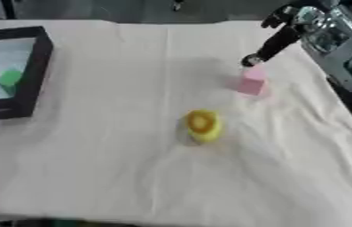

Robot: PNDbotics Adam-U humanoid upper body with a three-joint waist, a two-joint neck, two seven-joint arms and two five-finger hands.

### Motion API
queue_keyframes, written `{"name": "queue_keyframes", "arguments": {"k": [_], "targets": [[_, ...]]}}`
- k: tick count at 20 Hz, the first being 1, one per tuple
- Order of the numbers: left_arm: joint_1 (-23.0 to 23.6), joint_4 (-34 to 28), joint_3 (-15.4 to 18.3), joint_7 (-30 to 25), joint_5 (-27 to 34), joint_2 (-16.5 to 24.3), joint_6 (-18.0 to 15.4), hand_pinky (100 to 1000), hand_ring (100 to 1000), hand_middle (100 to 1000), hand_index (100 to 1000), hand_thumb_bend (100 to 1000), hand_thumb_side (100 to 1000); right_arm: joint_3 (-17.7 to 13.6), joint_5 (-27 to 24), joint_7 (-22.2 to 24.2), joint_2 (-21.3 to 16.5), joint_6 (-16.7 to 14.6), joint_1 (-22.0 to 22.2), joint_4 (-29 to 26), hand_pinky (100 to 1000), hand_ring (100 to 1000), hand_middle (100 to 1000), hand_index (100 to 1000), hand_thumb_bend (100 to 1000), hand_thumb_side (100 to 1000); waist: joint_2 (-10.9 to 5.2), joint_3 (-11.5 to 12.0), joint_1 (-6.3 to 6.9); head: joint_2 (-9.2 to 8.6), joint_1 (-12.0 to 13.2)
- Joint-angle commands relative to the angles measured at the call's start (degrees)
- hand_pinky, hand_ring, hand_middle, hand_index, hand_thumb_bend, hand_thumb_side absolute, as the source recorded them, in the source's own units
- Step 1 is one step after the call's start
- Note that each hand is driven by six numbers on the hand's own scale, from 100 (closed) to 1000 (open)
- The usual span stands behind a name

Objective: Pick up the objects with one hand, pass them to the other hand, and then place them into the box on the other side of the table.

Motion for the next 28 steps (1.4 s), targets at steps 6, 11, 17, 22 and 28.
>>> {"name": "queue_keyframes", "arguments": {"k": [6,11,17,22,28], "targets": [[-1.78,-0.75,0.45,5.02,-0.31,1.42,4.71,1000,772,679,756,100,603,-0.5,-1.17,2.85,-0.13,-0.57,-0.66,3.17,910,980,928,884,572,115,0.81,0.73,-1.23,-1.34,-1.2],[-2.32,-0.75,0.47,4.68,-0.82,1.56,4.58,1000,772,678,752,100,601,-1.25,-1.65,2.06,-0.12,-1.52,-0.35,5.04,919,985,921,882,485,100,1.99,1.83,-1.55,-2.5,-1.51],[-1.9,-0.75,0.71,5.09,-0.66,1.51,4.67,1000,772,677,748,100,604,-1.38,-1.6,3.48,-0.66,-2.56,-0.22,5.69,921,988,913,882,435,100,2.6,1.98,-1.54,-2.56,-1.48],[-1.57,-0.75,0.68,5.29,-0.63,1.44,4.98,1000,772,673,741,100,601,-1.46,-1.05,4.95,-1.28,-2.45,-0.46,5.67,925,988,912,886,424,100,2.82,2.01,-1.5,-2.56,-1.6],[-1.23,-0.75,0.75,5.52,-0.62,1.44,5.29,1000,772,669,737,100,599,-1.86,0.06,7.08,-1.8,-2.31,-0.65,6.09,927,991,913,893,433,100,2.97,2.03,-1.44,-2.62,-1.68]]}}
